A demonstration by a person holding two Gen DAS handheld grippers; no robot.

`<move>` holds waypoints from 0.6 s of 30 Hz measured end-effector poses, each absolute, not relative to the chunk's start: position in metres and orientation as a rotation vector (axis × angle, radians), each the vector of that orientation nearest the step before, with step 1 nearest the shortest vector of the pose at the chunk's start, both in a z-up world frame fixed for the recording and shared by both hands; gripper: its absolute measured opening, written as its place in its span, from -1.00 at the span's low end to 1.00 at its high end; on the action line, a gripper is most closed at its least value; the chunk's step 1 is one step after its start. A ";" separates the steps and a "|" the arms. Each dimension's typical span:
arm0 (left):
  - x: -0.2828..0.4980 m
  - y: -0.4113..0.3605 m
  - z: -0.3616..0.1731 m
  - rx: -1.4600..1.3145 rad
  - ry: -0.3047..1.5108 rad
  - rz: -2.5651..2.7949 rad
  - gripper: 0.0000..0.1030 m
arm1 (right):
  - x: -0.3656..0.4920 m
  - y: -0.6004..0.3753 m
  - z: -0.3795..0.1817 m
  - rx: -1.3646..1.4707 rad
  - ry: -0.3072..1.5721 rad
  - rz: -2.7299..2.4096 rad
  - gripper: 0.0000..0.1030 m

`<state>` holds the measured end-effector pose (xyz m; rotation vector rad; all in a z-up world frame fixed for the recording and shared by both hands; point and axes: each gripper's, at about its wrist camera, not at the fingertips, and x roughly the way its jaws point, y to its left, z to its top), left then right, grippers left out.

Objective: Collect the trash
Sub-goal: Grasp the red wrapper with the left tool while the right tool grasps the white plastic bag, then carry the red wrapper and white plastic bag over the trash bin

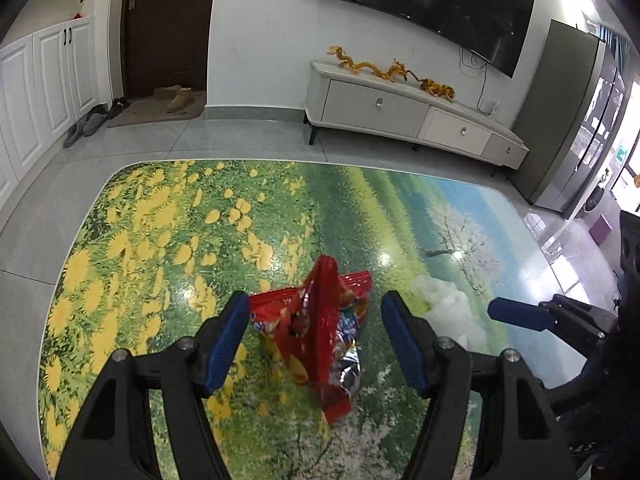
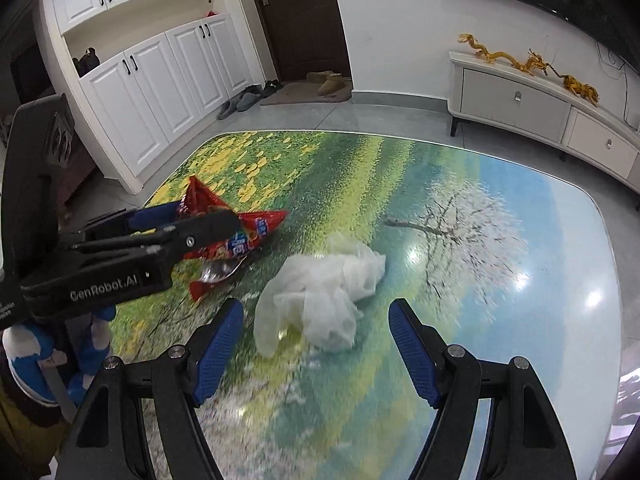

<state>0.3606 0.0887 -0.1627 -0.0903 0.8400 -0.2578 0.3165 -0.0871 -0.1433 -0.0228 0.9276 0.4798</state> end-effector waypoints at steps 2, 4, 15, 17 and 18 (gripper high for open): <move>0.364 0.089 -0.167 -0.091 0.859 -0.267 -0.07 | 0.323 -0.086 -0.147 -0.010 0.931 0.472 0.39; 0.367 0.090 -0.171 -0.092 0.880 -0.272 -0.32 | 0.330 -0.086 -0.152 0.009 0.938 0.468 0.06; 0.322 0.087 -0.152 -0.072 0.867 -0.313 -0.78 | 0.302 -0.101 -0.144 0.025 0.929 0.490 -0.72; 0.309 0.084 -0.147 -0.062 0.863 -0.327 -0.78 | 0.290 -0.106 -0.140 0.026 0.924 0.495 -0.72; 0.302 0.083 -0.146 -0.054 0.864 -0.334 -0.78 | 0.279 -0.111 -0.137 0.024 0.922 0.502 -0.72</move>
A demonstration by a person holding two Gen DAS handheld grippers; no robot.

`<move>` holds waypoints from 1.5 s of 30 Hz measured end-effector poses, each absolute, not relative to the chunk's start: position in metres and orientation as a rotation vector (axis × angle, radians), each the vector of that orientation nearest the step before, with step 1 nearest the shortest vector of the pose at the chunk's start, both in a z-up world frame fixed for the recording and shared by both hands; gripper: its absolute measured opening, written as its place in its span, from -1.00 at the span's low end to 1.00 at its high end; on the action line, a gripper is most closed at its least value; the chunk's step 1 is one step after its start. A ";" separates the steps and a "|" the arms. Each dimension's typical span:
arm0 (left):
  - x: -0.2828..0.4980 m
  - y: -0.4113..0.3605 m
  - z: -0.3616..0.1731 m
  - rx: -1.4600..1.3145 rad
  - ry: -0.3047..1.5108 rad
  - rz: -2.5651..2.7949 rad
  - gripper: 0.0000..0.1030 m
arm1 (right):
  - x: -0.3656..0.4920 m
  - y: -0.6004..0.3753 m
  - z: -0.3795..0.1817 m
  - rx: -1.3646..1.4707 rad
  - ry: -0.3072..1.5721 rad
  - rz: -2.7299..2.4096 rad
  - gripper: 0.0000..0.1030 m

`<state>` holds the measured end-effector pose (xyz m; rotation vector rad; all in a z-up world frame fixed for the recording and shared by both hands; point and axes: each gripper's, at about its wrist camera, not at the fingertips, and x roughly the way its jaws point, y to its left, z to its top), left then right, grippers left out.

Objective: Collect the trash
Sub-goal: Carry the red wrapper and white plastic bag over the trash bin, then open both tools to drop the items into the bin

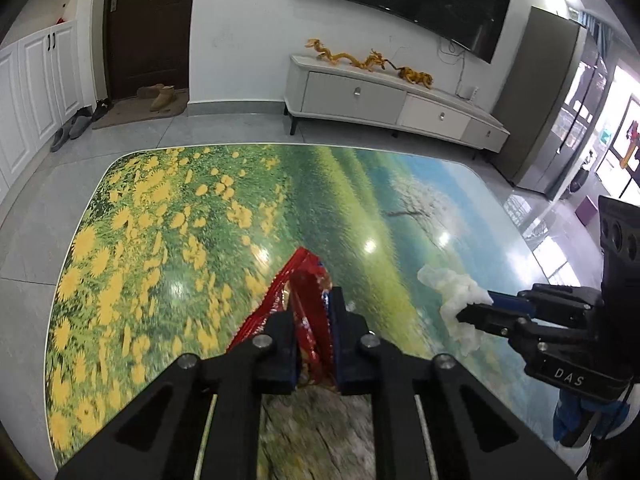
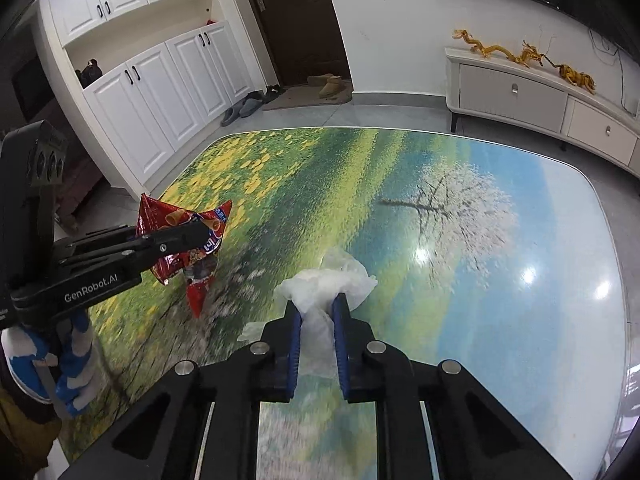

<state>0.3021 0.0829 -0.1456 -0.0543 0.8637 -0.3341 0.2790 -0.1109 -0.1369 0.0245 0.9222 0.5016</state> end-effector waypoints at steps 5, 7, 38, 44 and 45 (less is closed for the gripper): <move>0.260 0.066 -0.136 -0.016 0.880 -0.391 -0.78 | 0.235 -0.131 -0.130 0.012 0.924 0.517 -0.72; 0.246 0.054 -0.133 -0.002 0.892 -0.419 -0.78 | 0.214 -0.146 -0.129 0.011 0.926 0.506 -0.72; 0.155 -0.386 -0.144 0.304 1.033 -1.005 -0.74 | 0.046 -0.523 -0.191 0.448 0.895 -0.189 -0.72; 0.160 -0.432 -0.175 0.272 1.102 -1.007 -0.25 | 0.049 -0.555 -0.213 0.488 0.918 -0.230 -0.56; 0.161 -0.434 -0.179 0.266 1.104 -1.004 0.03 | 0.049 -0.559 -0.217 0.492 0.925 -0.242 -0.32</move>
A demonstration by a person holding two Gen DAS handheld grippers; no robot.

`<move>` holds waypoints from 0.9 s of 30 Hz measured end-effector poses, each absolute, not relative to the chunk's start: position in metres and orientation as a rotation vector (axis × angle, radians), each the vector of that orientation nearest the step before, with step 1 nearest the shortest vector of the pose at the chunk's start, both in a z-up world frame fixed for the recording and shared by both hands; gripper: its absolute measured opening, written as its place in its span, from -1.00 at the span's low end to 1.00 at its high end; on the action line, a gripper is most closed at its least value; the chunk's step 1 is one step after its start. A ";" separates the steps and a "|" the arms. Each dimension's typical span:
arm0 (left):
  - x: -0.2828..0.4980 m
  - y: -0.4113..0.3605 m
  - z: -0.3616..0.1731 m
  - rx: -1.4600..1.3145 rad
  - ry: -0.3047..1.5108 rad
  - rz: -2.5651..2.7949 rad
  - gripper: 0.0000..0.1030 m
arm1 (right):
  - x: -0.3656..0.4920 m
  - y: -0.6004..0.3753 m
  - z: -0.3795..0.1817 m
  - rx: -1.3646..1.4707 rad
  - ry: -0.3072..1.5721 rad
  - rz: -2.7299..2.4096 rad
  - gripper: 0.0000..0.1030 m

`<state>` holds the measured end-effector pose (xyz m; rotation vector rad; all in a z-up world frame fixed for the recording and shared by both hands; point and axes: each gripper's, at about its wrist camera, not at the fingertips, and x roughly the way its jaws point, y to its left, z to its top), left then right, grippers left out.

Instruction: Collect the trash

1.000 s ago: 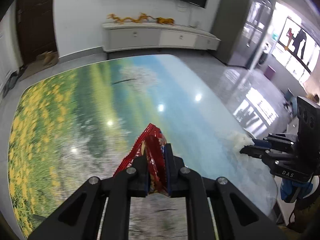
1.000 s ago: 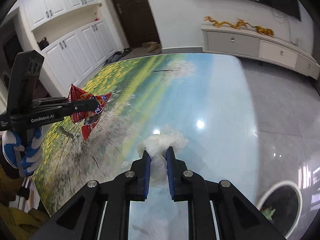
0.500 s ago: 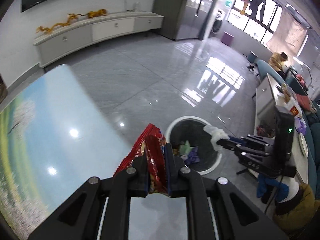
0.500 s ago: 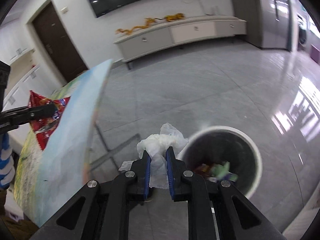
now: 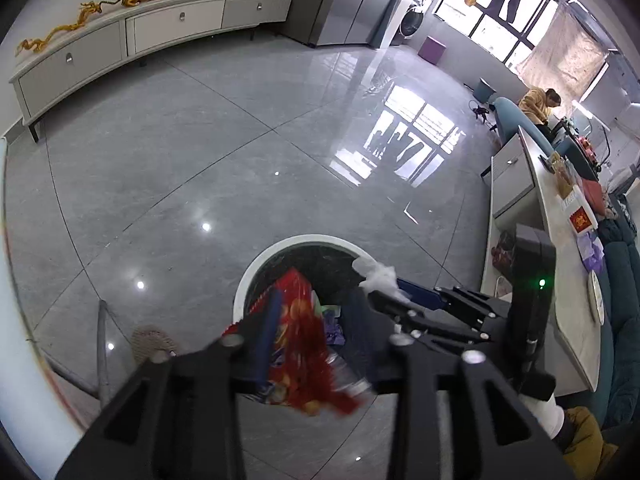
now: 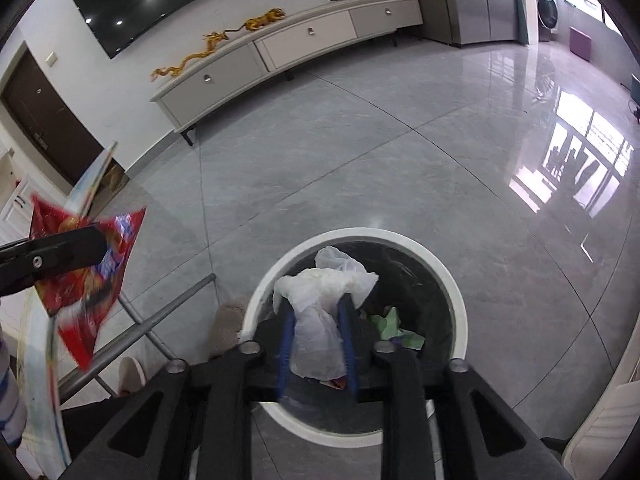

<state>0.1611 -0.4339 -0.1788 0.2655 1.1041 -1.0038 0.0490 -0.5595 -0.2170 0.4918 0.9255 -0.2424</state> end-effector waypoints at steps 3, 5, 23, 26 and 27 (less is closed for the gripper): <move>0.165 -0.437 -0.188 0.228 1.126 -1.011 0.14 | 0.046 -0.570 -0.227 0.505 0.943 -0.273 -0.07; 0.165 -0.434 -0.190 0.229 1.134 -1.016 0.14 | 0.043 -0.574 -0.232 0.512 0.959 -0.287 -0.07; 0.147 -0.261 -0.120 0.282 0.837 -0.628 0.14 | 0.062 -0.472 -0.165 0.386 0.860 -0.144 0.22; 0.142 -0.219 -0.113 0.289 0.782 -0.525 0.14 | 0.071 -0.429 -0.144 0.329 0.828 -0.068 0.34; 0.141 -0.198 -0.109 0.280 0.761 -0.472 0.14 | 0.074 -0.416 -0.138 0.311 0.819 -0.044 0.36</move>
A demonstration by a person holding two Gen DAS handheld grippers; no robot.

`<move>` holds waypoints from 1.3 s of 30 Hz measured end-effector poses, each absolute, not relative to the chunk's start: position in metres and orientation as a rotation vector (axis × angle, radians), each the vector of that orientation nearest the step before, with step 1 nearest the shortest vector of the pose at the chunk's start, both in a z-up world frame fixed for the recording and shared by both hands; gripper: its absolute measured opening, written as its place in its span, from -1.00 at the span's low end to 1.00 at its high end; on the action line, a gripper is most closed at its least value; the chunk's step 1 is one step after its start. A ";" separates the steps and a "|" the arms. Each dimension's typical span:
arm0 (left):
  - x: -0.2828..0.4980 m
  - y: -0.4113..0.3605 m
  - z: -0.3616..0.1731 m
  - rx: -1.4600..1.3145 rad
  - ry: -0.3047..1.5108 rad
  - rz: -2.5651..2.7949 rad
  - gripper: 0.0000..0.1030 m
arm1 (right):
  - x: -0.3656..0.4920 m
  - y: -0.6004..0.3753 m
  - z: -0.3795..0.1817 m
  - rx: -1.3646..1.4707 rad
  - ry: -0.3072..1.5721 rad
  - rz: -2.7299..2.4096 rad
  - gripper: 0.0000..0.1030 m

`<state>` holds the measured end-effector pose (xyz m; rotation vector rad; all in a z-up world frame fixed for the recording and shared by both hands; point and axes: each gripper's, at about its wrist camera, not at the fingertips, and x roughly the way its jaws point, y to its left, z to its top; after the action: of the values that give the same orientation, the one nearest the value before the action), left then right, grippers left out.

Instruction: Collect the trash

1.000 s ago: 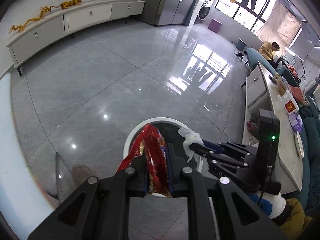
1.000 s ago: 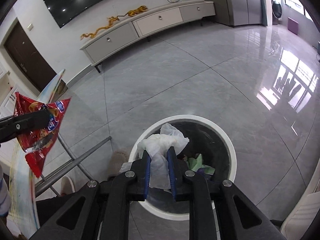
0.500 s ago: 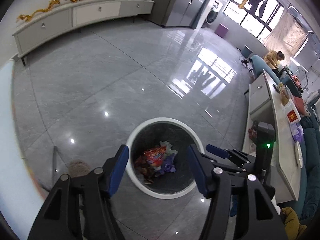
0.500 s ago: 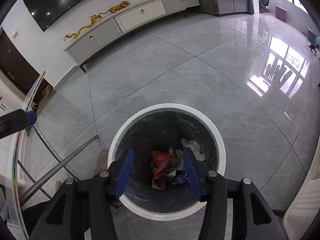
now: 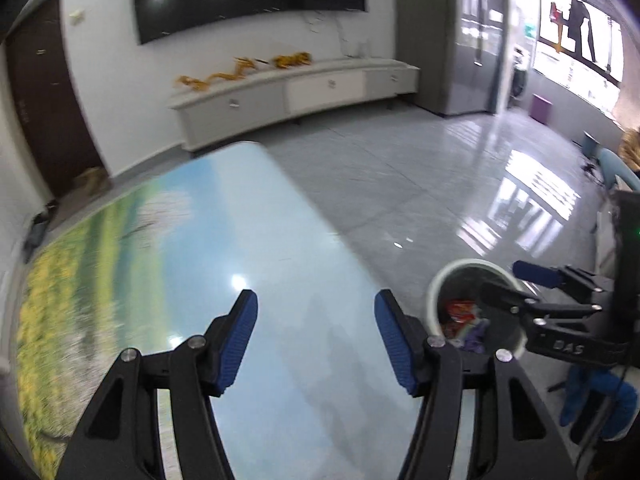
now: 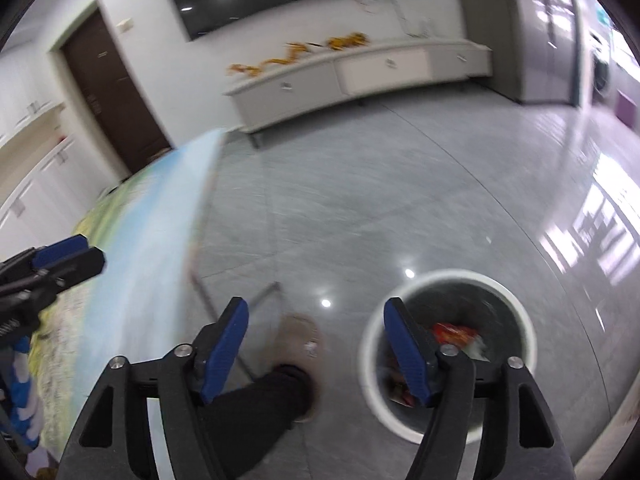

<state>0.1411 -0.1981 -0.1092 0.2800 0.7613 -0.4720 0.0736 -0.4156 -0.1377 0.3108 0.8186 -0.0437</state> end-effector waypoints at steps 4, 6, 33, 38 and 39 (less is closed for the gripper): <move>0.140 -0.140 -0.097 0.219 0.713 -0.356 0.15 | 0.085 -0.361 -0.118 0.223 0.795 0.031 0.47; 0.139 -0.116 -0.093 0.204 0.676 -0.302 0.25 | 0.091 -0.335 -0.109 0.184 0.782 0.060 0.51; 0.121 0.023 -0.064 0.062 0.478 0.063 1.00 | 0.108 -0.232 -0.069 0.003 0.584 -0.078 1.00; 0.117 0.025 -0.063 0.060 0.462 0.084 1.00 | 0.105 -0.239 -0.068 0.012 0.573 -0.110 1.00; 0.116 0.024 -0.062 0.062 0.458 0.088 1.00 | 0.105 -0.240 -0.067 0.016 0.569 -0.117 1.00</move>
<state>0.1158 0.0240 -0.0623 0.0621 0.4577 0.0875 0.1045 -0.2400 -0.0673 0.0157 0.5695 -0.1167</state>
